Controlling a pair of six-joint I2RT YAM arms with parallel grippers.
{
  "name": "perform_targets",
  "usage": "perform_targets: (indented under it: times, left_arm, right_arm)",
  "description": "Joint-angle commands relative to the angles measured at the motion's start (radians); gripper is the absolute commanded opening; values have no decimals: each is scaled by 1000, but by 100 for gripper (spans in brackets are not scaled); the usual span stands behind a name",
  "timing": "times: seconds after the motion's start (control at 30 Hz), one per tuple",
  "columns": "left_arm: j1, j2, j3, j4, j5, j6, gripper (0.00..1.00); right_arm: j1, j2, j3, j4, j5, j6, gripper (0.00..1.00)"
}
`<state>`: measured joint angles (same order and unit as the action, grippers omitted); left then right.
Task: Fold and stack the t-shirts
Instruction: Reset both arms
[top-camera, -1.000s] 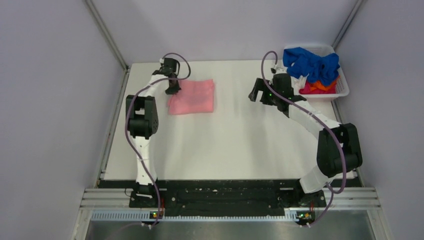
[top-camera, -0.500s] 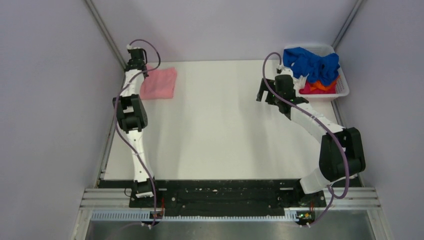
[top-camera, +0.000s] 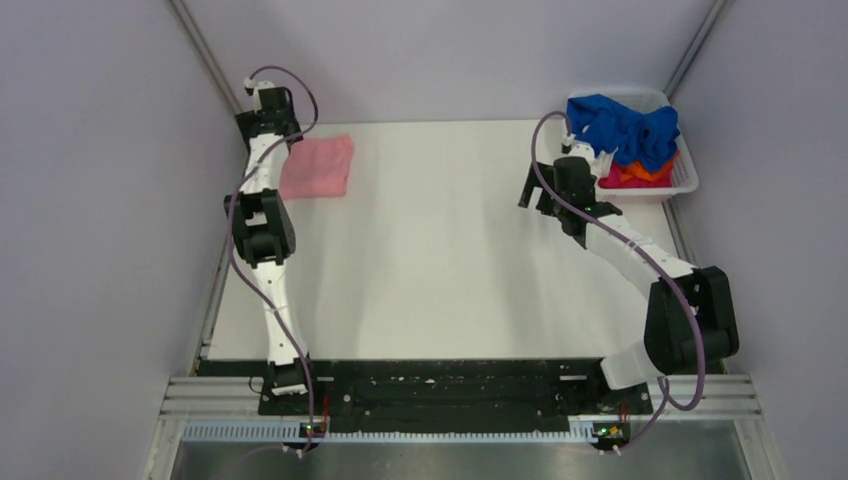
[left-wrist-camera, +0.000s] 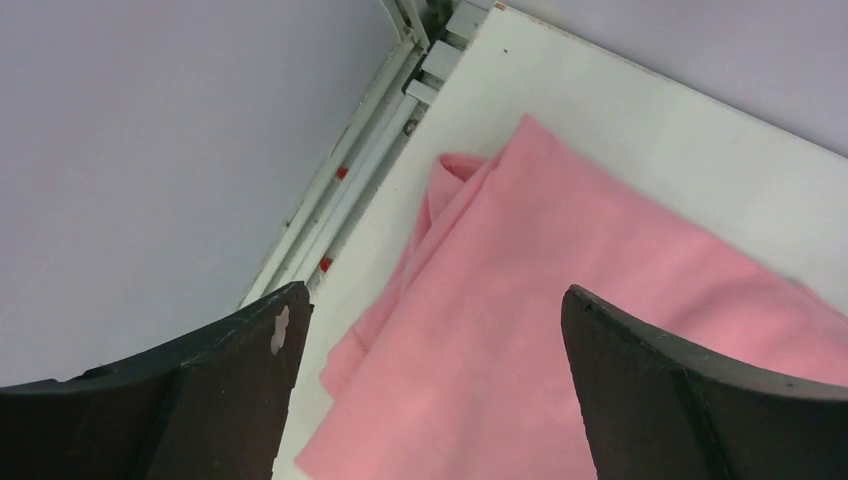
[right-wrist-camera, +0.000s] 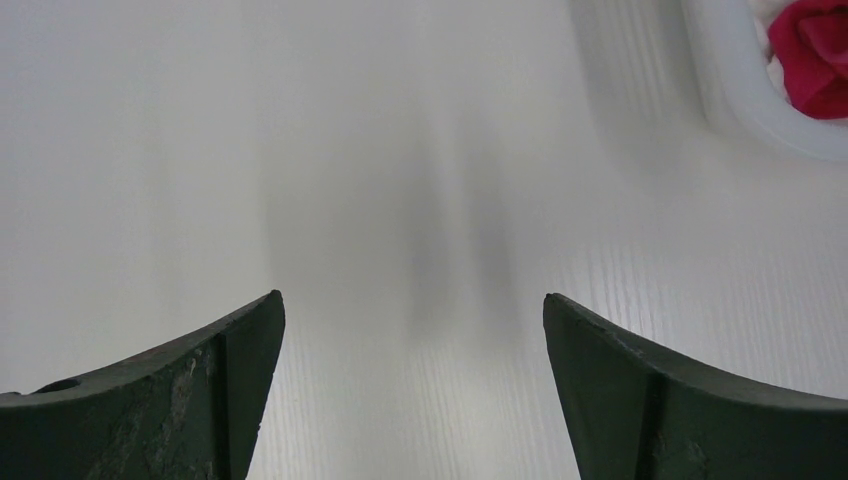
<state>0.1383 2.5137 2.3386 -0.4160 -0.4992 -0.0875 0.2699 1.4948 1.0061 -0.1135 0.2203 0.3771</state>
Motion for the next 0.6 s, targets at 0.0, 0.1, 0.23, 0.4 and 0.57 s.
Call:
perform_targets:
  times: [0.0,0.1,0.23,0.4,0.57]
  left_arm:
    - [-9,-291,-101,-38,150,-155,99]
    - [-28,-483,-337,0,291,-256,99]
    - [-75,-785,-784,175,530,-407,99]
    - [-256,-1130,-1288,264,434,-461,99]
    - [-421,-1386,-1580,238,382,-508,99]
  right_arm:
    - [-10,-115,-39,13,26,49,99]
    - [-10,-171,-90,-2,32,89,99]
    - [-10,-266,-196,2,12,174,99]
    - [-10,-401,-316,-27,-3,217,99]
    - [-9,-546,-463,-12,-38,266,99]
